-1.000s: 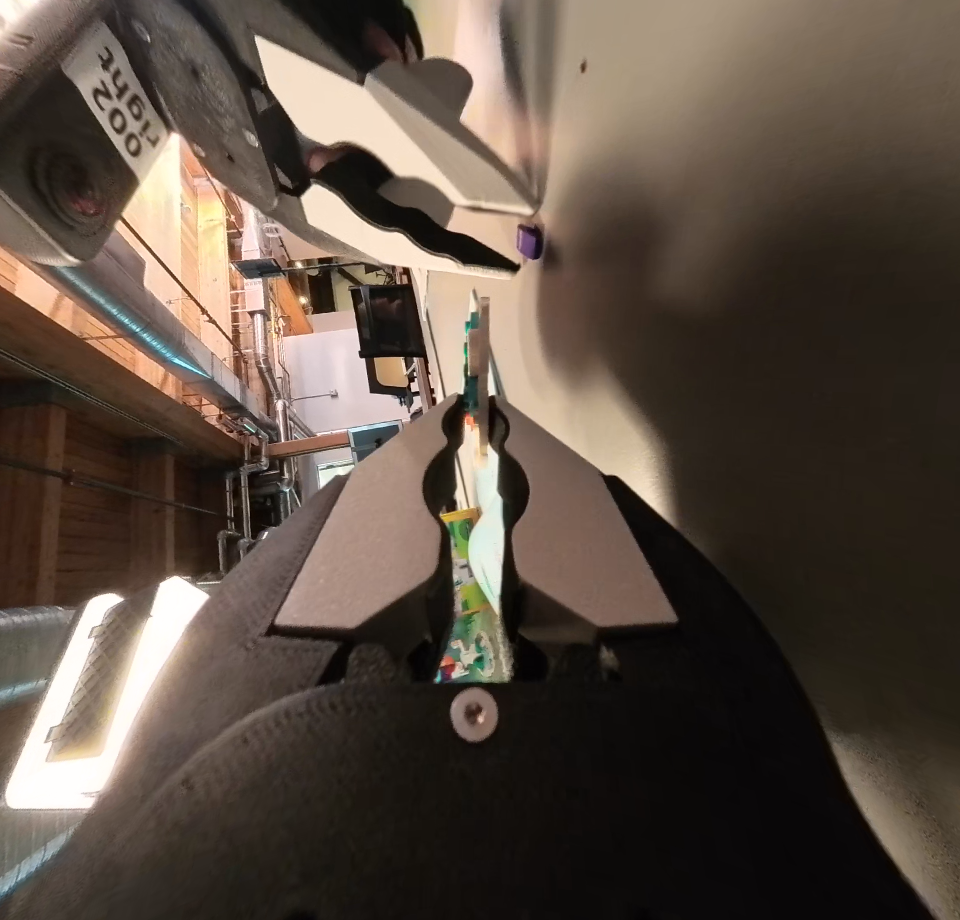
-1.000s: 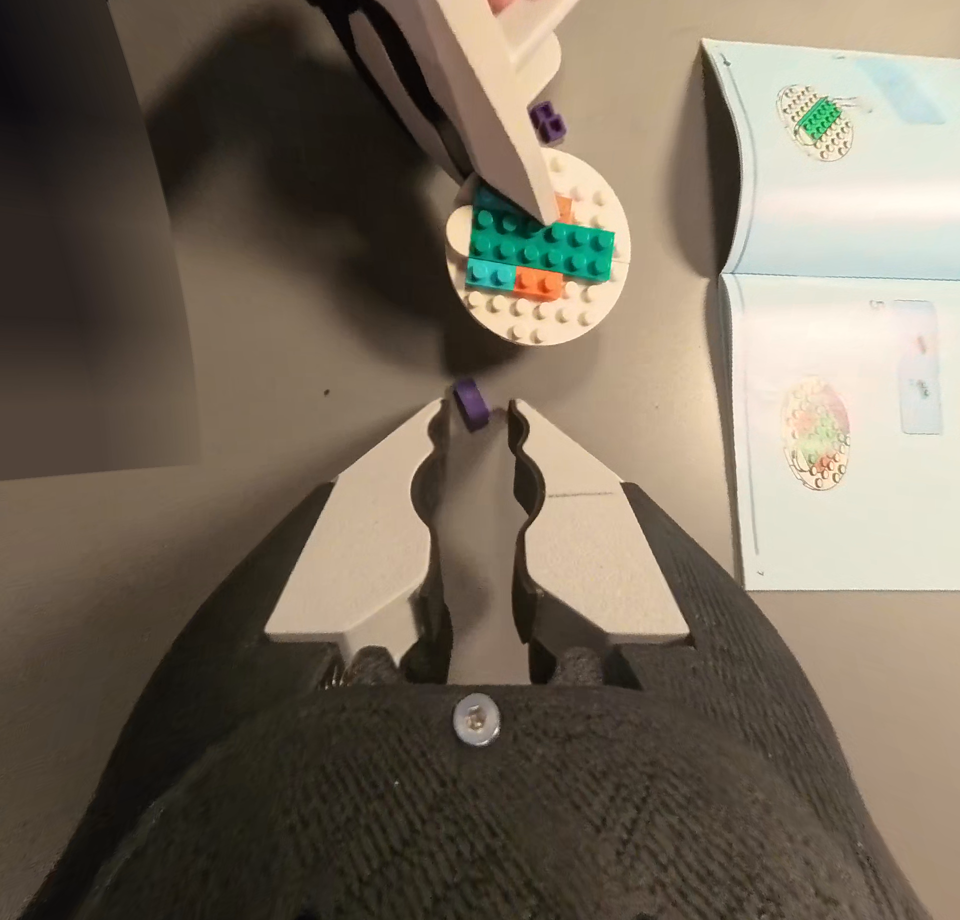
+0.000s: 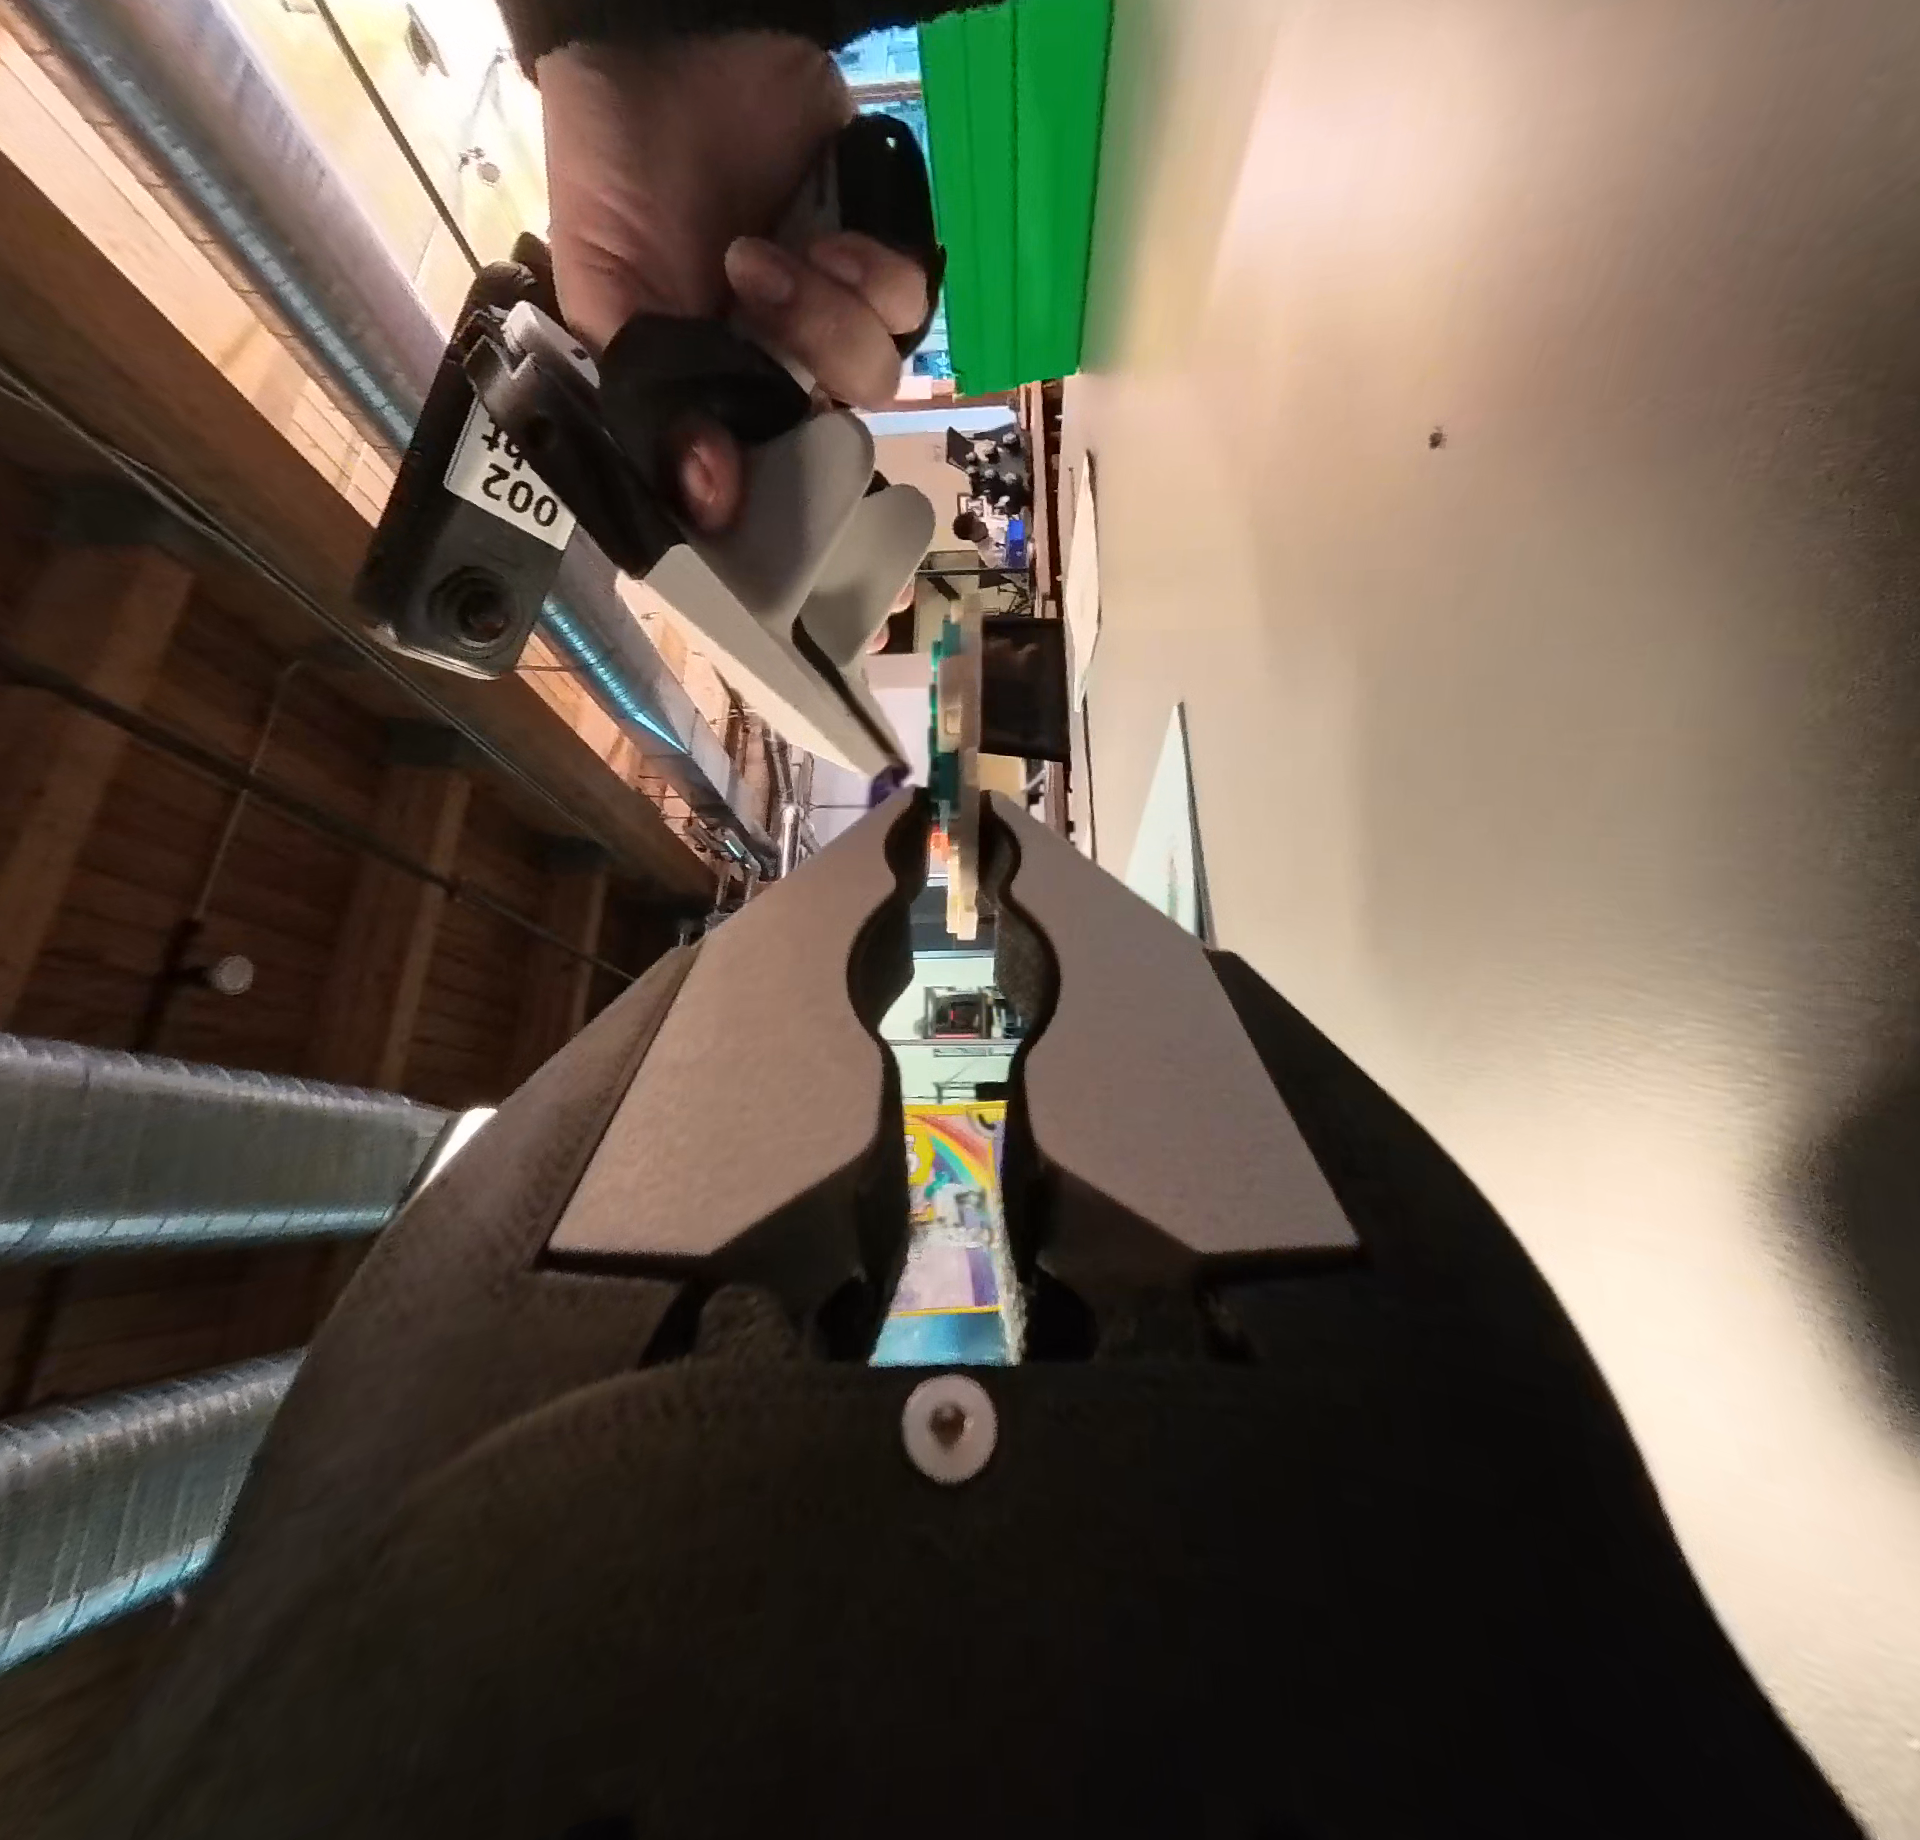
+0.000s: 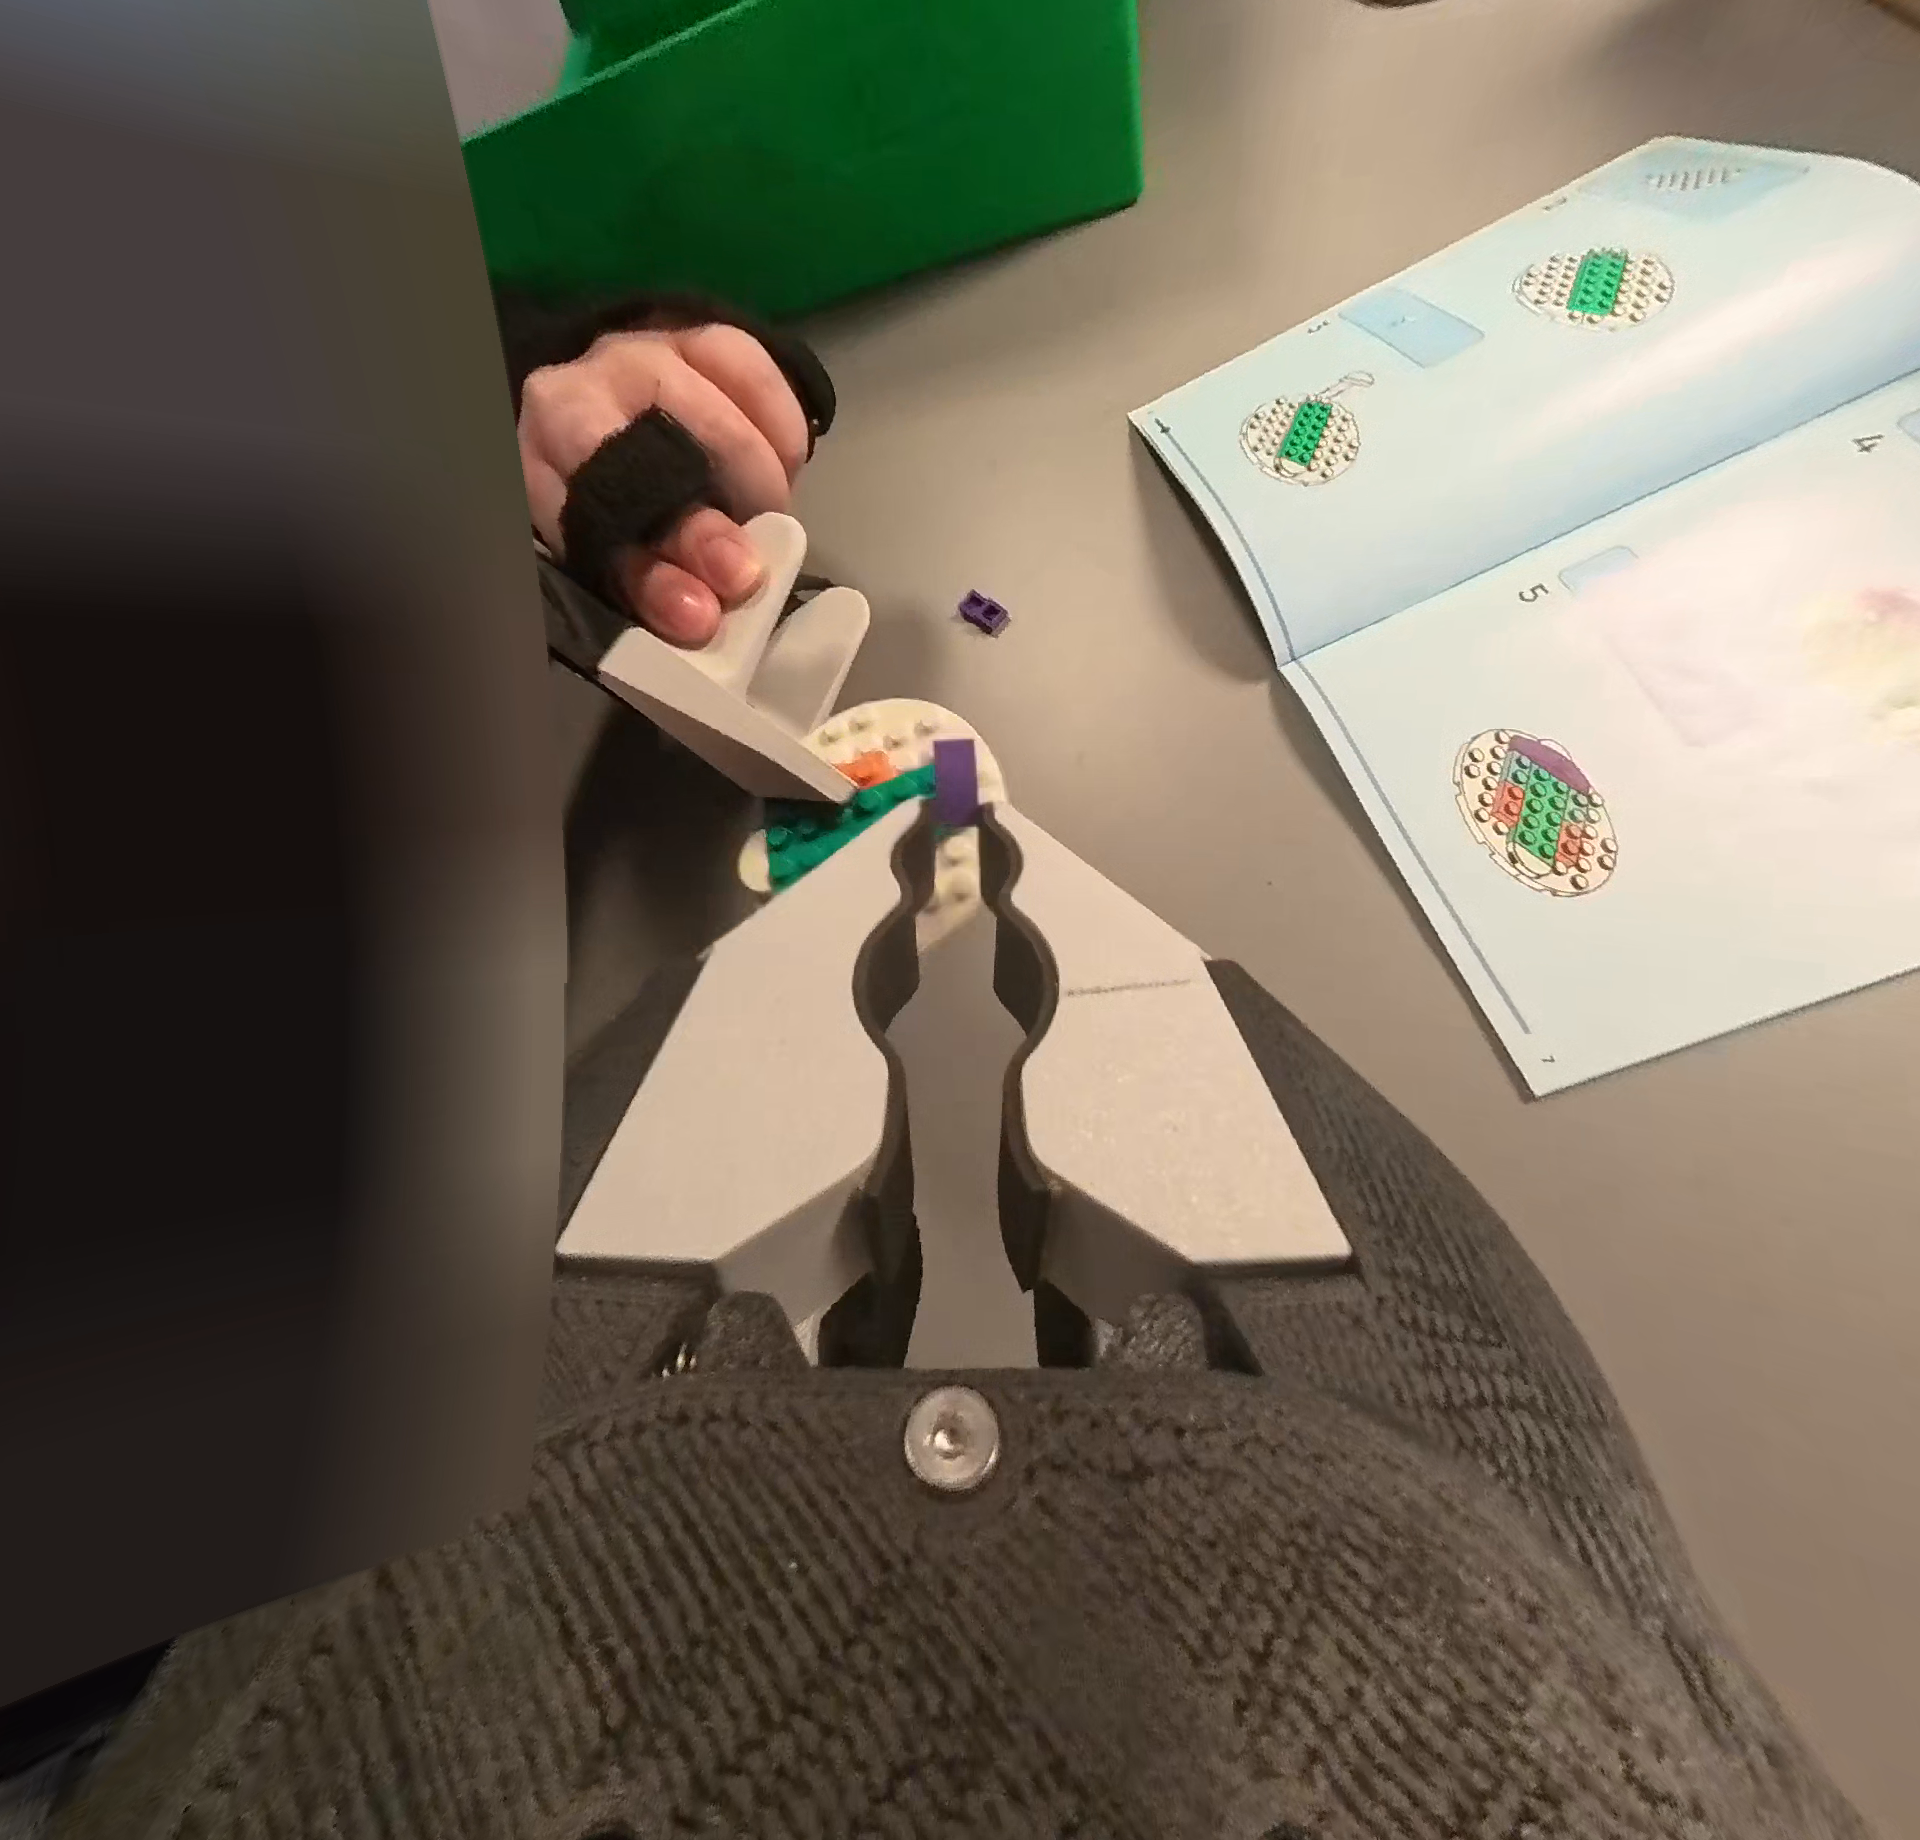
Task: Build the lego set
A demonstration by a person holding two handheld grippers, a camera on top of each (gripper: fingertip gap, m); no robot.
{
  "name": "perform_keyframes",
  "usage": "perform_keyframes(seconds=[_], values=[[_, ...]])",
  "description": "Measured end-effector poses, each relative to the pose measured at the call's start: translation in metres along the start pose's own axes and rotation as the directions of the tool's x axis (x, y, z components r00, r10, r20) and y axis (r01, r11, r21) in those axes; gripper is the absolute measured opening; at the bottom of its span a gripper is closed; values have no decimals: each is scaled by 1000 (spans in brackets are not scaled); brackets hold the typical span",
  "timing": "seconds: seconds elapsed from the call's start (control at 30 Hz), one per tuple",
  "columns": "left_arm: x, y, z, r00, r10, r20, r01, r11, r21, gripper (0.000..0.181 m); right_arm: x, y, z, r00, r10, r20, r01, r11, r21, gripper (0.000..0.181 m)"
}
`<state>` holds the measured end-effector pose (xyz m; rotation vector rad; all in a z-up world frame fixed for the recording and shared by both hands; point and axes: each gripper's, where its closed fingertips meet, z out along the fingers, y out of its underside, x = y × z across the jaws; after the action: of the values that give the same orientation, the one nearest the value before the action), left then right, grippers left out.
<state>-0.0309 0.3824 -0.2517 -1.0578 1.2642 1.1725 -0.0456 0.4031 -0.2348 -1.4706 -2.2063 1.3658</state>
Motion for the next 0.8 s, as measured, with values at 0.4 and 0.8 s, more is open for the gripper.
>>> perform_keyframes(seconds=[0.4, 0.8], values=[[-6, -4, -2, 999, 18, 32, -18, 1000, 14, 7, -2, 8, 1, 990, -122, -76, 115, 989, -91, 6], [-9, -7, -4, 998, 42, 53, -43, 999, 28, 7, -7, 8, -1, 974, -197, -109, 180, 973, -146, 7]])
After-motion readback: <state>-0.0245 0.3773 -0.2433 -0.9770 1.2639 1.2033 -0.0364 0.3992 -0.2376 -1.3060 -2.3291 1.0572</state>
